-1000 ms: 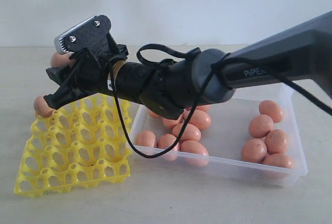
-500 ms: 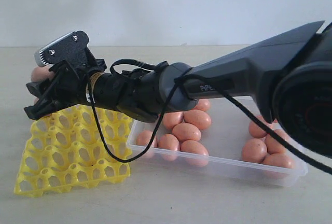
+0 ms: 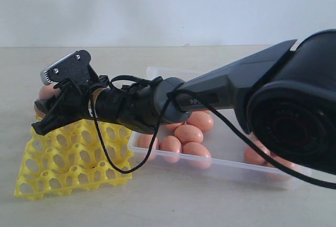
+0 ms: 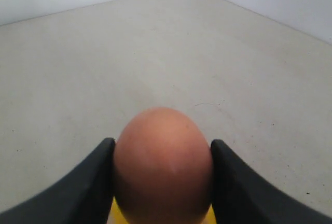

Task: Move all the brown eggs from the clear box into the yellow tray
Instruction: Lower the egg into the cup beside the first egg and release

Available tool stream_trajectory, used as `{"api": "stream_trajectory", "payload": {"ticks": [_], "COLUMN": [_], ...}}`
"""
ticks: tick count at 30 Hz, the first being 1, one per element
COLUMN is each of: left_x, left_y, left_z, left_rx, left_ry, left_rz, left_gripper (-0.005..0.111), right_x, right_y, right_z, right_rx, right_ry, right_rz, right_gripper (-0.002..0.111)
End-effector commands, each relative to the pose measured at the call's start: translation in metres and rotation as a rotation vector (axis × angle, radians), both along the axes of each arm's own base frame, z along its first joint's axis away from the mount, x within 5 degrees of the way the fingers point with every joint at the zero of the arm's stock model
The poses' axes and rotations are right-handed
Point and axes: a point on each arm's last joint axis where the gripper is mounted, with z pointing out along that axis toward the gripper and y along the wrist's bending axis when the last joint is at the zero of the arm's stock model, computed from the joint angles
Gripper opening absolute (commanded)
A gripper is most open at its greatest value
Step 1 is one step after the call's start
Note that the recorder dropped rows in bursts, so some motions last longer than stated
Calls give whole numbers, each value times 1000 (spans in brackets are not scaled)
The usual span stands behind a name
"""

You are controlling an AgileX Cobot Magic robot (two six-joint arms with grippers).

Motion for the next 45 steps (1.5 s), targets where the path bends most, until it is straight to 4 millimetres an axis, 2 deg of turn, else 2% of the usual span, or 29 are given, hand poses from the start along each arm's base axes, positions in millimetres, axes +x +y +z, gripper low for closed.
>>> {"api": "stream_trajectory", "payload": {"ticks": [1,11,20,34,45], "left_x": [0,0,0,0,0], "left_y": [0,0,0,0,0], "left_z": [-1,-1,-1,-1,-1], "left_rx": [-4,-4,-4,-4,-4], "left_ry": [-1,-1,-1,-1,-1], "left_rz": [2,2,2,2,2], "left_gripper": [22,22,22,22,22], "right_x": [5,24,24,29,31], "right_y": [4,-8,-7,2,2], "right_z": [2,1,3,-15,-11], "right_rx": [4,-50,-33,-42,-9], "right_ry": [-15,-22,-32,4,-17], "right_rz": [-4,-62,-53,-54,-43], "right_gripper": [0,0,0,0,0]}}
